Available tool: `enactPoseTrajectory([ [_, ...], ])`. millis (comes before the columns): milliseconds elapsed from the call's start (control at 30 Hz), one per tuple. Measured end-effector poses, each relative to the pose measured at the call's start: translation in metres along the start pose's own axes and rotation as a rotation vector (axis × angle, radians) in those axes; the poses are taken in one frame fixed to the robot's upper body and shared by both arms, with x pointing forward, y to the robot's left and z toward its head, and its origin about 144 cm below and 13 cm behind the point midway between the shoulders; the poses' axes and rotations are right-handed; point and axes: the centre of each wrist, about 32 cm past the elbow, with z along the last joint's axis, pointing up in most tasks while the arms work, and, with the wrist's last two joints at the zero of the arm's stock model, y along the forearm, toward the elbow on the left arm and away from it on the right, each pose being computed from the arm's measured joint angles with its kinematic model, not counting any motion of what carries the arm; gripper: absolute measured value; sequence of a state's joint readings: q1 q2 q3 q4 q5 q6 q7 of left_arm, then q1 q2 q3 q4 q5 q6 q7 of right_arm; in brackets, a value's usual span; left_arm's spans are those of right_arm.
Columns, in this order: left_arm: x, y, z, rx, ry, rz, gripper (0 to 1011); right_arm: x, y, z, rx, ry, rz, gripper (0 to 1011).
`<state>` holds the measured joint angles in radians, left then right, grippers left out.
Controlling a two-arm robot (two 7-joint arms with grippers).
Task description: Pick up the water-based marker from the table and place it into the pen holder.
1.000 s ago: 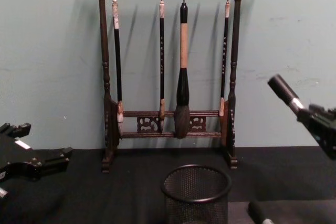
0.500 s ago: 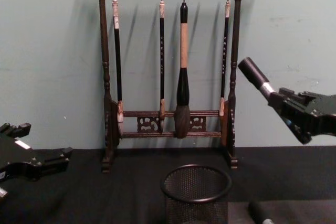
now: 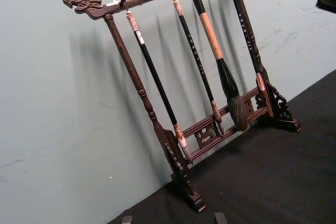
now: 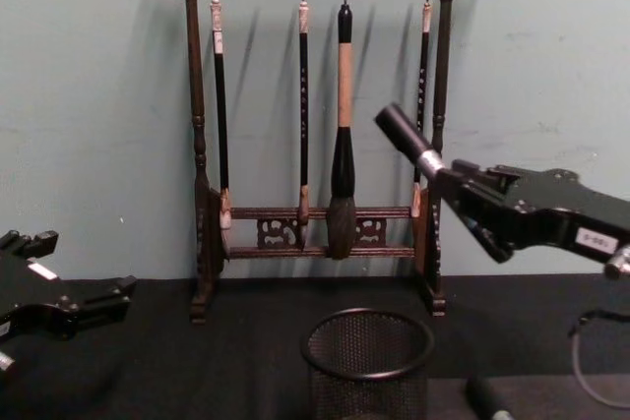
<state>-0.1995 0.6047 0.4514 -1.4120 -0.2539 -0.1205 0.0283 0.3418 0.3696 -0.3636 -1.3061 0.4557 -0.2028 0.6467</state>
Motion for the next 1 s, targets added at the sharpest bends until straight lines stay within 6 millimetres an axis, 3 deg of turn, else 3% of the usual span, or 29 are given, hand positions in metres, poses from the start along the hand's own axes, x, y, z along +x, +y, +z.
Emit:
enactPoseTrajectory([
  [1000,0.000,0.000,0.000,0.000,0.000,0.000,1009,-0.021,0.042,-0.019,0.005,0.091,0.146,197],
])
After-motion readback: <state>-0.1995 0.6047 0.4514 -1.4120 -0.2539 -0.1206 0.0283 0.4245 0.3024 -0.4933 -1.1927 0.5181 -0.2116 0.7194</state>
